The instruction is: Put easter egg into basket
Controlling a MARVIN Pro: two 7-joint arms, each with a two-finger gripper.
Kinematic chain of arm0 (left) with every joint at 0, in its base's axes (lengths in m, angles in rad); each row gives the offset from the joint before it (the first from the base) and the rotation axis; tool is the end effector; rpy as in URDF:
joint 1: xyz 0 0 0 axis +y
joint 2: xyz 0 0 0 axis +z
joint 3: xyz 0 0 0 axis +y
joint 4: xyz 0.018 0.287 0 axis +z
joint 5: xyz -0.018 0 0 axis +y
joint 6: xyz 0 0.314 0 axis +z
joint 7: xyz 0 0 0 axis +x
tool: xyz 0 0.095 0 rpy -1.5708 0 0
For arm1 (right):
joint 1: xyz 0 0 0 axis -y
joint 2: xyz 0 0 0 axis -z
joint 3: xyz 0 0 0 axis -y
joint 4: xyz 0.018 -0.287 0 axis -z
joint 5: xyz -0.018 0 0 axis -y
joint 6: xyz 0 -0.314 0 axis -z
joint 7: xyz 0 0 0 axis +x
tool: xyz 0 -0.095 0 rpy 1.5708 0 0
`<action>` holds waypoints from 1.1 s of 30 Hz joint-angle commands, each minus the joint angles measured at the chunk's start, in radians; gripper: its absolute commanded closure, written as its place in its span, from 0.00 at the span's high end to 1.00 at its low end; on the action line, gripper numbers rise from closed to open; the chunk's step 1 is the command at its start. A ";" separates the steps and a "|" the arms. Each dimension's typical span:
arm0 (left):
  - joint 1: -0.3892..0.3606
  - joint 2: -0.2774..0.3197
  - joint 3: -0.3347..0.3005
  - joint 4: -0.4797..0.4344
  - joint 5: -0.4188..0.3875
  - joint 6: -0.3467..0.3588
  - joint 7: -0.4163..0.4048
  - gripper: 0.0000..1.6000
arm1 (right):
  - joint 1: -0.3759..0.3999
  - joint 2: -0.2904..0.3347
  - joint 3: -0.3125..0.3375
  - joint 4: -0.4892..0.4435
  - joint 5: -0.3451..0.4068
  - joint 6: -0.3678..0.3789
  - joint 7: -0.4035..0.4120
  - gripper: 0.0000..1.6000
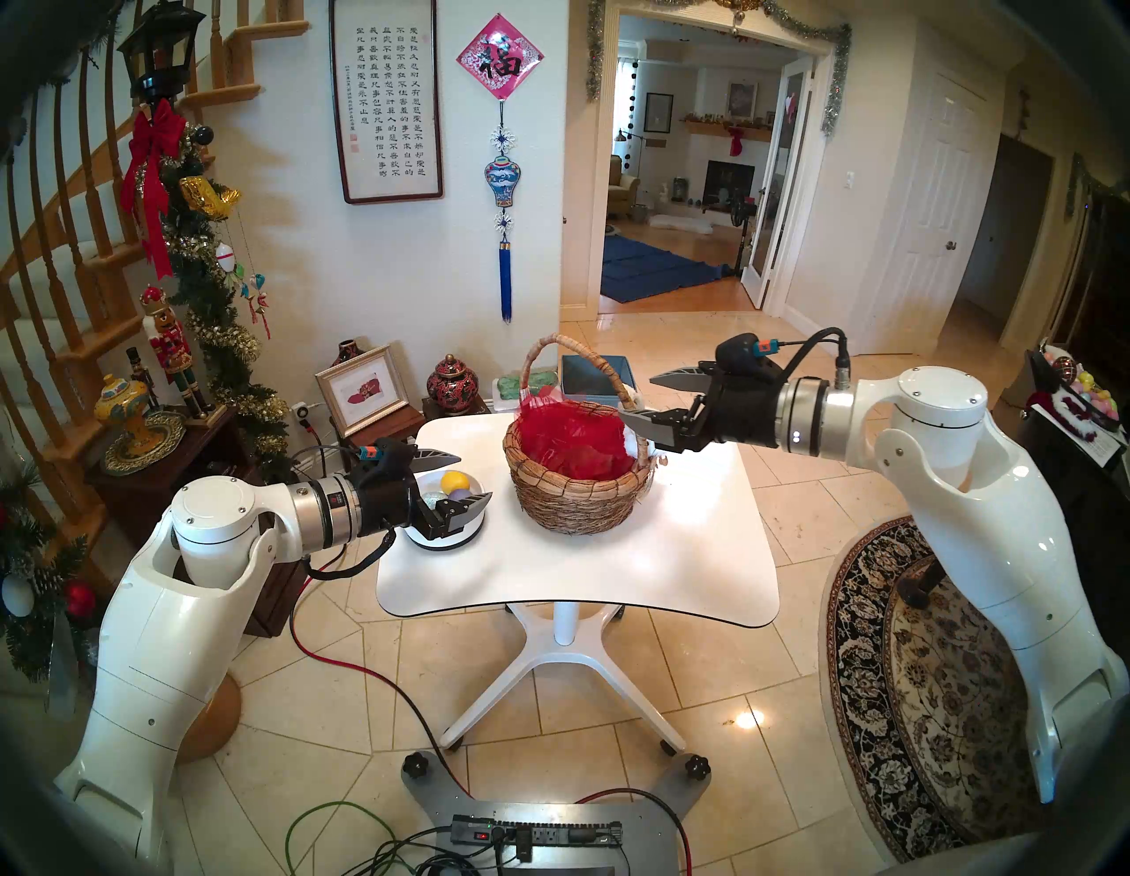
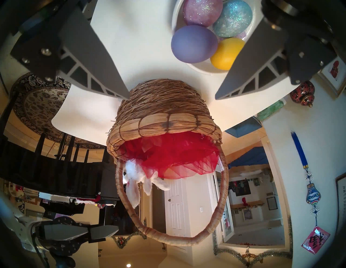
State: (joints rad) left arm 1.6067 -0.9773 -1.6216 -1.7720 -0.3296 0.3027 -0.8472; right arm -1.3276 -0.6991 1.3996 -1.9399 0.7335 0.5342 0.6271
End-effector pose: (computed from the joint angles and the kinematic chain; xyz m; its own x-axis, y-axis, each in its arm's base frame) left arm 0.3822 0.0812 -0.2302 0.1301 -0.2677 0.9547 -0.7601 -0.6452 -0.0774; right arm 0.3973 -0.0375 -0.1099 0.1110 0.2584 0.9596 0.8132 -0.5787 0.0618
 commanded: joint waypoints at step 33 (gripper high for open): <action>-0.007 0.002 -0.001 -0.005 0.000 0.000 0.000 1.00 | -0.215 0.088 0.221 -0.079 0.087 0.034 0.040 1.00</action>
State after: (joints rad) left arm 1.6067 -0.9773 -1.6216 -1.7720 -0.3296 0.3028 -0.8472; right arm -1.5484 -0.6121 1.6086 -2.0129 0.8283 0.5707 0.6820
